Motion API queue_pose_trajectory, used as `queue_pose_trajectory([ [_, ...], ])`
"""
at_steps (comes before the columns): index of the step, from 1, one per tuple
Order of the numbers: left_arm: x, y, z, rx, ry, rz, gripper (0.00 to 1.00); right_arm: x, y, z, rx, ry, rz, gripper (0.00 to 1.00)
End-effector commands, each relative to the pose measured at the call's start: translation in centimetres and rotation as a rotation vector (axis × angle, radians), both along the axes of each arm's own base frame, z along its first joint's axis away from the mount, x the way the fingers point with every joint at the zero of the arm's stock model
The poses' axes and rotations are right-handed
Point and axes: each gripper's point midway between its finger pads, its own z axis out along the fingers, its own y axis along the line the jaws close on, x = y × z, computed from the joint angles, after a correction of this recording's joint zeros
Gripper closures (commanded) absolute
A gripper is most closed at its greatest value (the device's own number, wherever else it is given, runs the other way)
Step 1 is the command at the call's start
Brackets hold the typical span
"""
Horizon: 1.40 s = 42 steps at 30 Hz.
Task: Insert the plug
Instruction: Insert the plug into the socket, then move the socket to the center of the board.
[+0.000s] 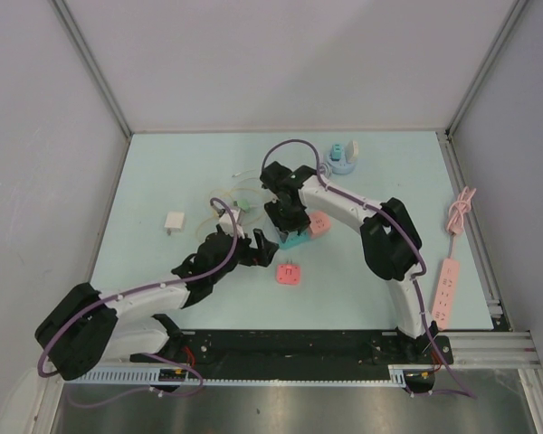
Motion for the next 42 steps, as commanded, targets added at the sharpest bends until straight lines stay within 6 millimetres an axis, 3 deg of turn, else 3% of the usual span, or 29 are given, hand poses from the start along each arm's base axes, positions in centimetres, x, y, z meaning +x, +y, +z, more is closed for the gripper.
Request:
queue_pose_trajectory([
  [1, 0.1, 0.1, 1.6, -0.041, -0.04, 0.007, 0.0, 1.7, -0.3, -3.3, -0.077, -0.091, 0.008, 0.6],
  [7, -0.2, 0.5, 2.2, -0.051, -0.046, 0.013, 0.0, 1.1, 1.0, -1.1, -0.027, -0.166, 0.022, 0.3],
  [13, -0.4, 0.9, 2.6, -0.066, -0.048, 0.027, 0.0, 0.7, 1.2, 1.0, 0.018, -0.239, 0.01, 0.18],
  [22, -0.8, 1.4, 2.7, -0.074, -0.045, 0.039, 0.0, 0.1, 1.1, 4.0, 0.106, -0.421, 0.017, 0.26],
  [27, -0.9, 1.5, 2.6, -0.073, -0.04, 0.039, 0.0, 0.5, 2.1, 5.1, 0.172, -0.501, 0.04, 0.31],
  [34, -0.9, 1.5, 2.6, -0.071, -0.035, 0.039, 0.0, 1.0, 2.2, 4.4, 0.165, -0.518, 0.044, 0.39],
  [42, -0.9, 1.4, 2.3, -0.067, -0.027, 0.037, 0.0, 1.4, 1.4, 4.0, 0.135, -0.549, 0.015, 0.39],
])
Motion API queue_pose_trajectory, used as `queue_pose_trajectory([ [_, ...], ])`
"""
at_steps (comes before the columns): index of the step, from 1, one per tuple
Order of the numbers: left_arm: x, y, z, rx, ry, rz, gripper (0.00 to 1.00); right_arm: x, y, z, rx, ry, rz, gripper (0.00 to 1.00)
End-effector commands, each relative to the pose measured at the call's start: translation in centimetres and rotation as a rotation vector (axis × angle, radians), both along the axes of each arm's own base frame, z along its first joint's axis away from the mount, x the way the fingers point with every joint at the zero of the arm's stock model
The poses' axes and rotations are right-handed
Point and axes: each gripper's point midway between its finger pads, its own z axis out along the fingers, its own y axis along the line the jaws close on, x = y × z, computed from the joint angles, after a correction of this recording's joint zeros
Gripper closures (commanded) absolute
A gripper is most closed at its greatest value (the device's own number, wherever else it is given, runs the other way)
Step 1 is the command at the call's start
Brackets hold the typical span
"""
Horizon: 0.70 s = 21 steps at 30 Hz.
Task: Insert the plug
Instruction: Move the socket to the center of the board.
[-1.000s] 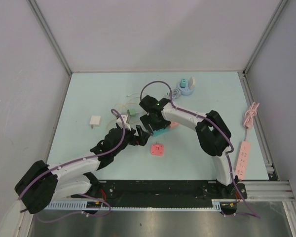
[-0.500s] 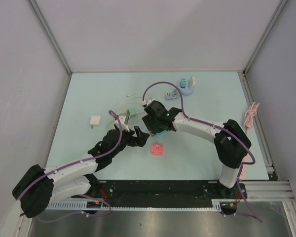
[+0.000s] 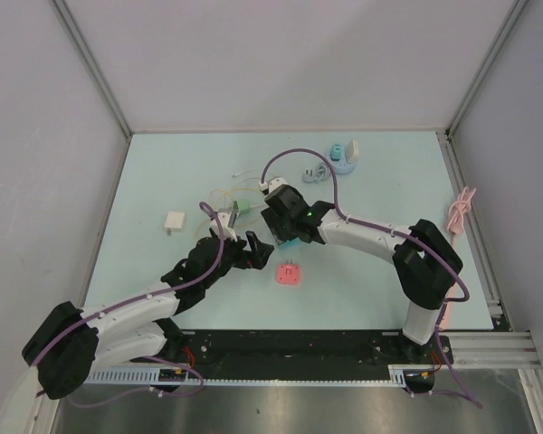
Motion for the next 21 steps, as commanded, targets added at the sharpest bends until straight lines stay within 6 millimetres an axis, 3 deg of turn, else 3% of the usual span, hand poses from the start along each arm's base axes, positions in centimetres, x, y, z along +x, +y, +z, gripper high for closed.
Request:
queue_pose_trajectory([
  [1, 0.3, 0.1, 0.6, -0.024, -0.015, 0.018, 0.0, 0.8, -0.2, 0.7, 0.014, -0.054, -0.022, 0.4],
  [5, 0.3, 0.1, 0.5, -0.022, -0.013, 0.018, 0.0, 0.5, -0.1, 0.1, 0.008, -0.034, -0.01, 0.46],
  [8, 0.3, 0.2, 0.7, -0.024, -0.017, 0.021, 0.0, 0.2, -0.2, -0.5, -0.005, -0.02, -0.004, 0.57],
  [14, 0.2, 0.4, 0.6, -0.019, -0.015, 0.026, 0.0, -0.3, -1.0, -2.5, -0.048, 0.014, 0.011, 1.0],
  [17, 0.3, 0.5, 0.6, -0.017, -0.017, 0.034, 0.0, -0.8, -1.5, -3.8, -0.087, 0.029, 0.03, 1.0],
  [21, 0.2, 0.7, 0.9, -0.027, -0.018, 0.04, 0.0, -2.5, -2.6, -7.0, -0.169, 0.08, 0.06, 1.0],
])
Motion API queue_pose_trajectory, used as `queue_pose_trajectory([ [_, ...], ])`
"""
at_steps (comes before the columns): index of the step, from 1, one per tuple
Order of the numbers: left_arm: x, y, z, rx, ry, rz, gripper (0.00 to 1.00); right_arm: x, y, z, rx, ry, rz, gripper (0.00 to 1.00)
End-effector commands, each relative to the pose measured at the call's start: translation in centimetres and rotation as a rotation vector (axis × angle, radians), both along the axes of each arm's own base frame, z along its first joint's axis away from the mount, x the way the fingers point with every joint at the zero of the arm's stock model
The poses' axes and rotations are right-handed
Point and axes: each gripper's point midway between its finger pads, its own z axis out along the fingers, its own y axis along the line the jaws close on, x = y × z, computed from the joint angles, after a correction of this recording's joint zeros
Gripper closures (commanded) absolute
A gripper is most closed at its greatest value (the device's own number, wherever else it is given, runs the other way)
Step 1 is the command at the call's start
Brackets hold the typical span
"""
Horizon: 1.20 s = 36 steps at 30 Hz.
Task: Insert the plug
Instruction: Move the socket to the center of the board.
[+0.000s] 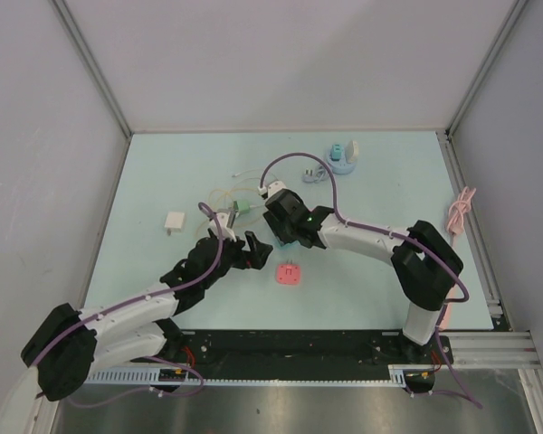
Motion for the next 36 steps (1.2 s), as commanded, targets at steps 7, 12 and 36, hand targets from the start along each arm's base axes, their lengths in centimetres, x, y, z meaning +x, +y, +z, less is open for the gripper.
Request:
queue_pose_trajectory([
  [7, 0.1, 0.9, 2.2, -0.059, -0.033, 0.053, 0.0, -4.2, -3.9, -7.7, -0.143, 0.171, 0.022, 1.0],
  [12, -0.1, 2.0, 4.6, -0.055, -0.035, 0.093, 0.0, -2.4, -5.5, -5.4, -0.111, 0.121, -0.064, 1.0],
  [36, 3.9, 11.6, 15.7, 0.33, -0.162, 0.276, 0.0, 13.3, -26.1, 0.1, 0.044, -0.089, -0.6, 0.86],
])
